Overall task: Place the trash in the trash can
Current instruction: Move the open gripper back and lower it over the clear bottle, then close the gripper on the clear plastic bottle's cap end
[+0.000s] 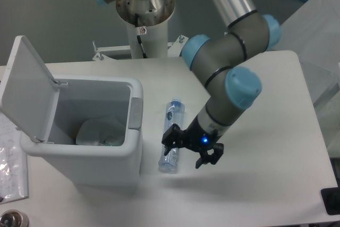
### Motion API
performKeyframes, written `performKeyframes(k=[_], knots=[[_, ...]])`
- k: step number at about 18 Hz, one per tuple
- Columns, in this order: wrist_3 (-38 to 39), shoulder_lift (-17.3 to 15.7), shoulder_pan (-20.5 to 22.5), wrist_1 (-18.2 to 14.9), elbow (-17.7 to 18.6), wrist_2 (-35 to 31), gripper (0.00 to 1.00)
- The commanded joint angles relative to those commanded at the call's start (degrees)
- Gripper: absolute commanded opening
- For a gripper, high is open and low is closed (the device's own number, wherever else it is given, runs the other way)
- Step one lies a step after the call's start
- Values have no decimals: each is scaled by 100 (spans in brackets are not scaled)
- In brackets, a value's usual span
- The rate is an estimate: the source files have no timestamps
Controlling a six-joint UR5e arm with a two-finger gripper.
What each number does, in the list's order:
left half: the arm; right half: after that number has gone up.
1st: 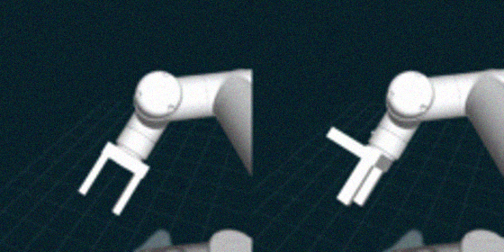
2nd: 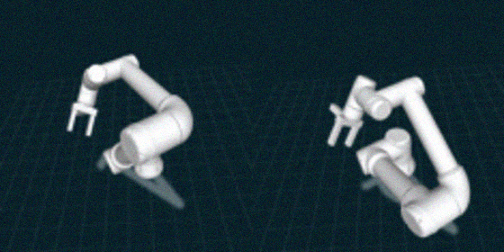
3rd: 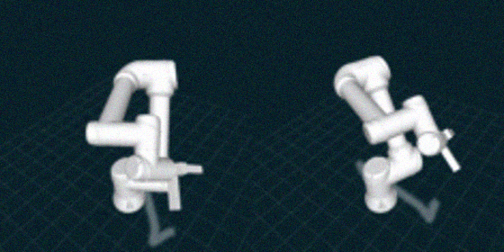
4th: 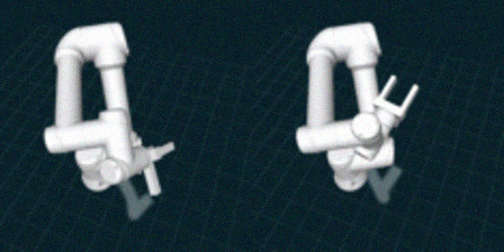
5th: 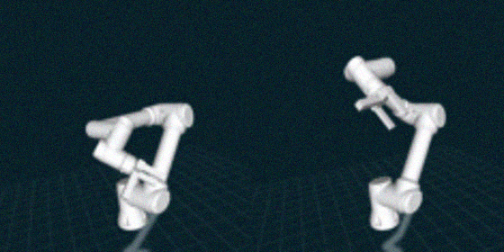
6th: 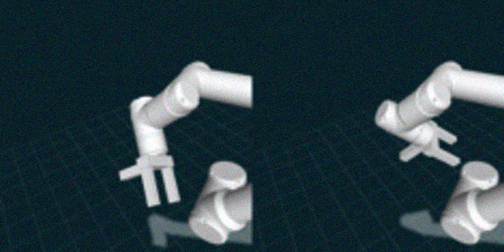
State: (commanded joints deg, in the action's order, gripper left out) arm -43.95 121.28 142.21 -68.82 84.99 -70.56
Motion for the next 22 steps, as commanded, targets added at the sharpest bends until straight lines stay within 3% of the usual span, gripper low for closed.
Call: performKeyframes(k=[19,22], knots=[[44,484,-229,35,-26,-924,100],[62,484,-229,26,-35,-924,86]])
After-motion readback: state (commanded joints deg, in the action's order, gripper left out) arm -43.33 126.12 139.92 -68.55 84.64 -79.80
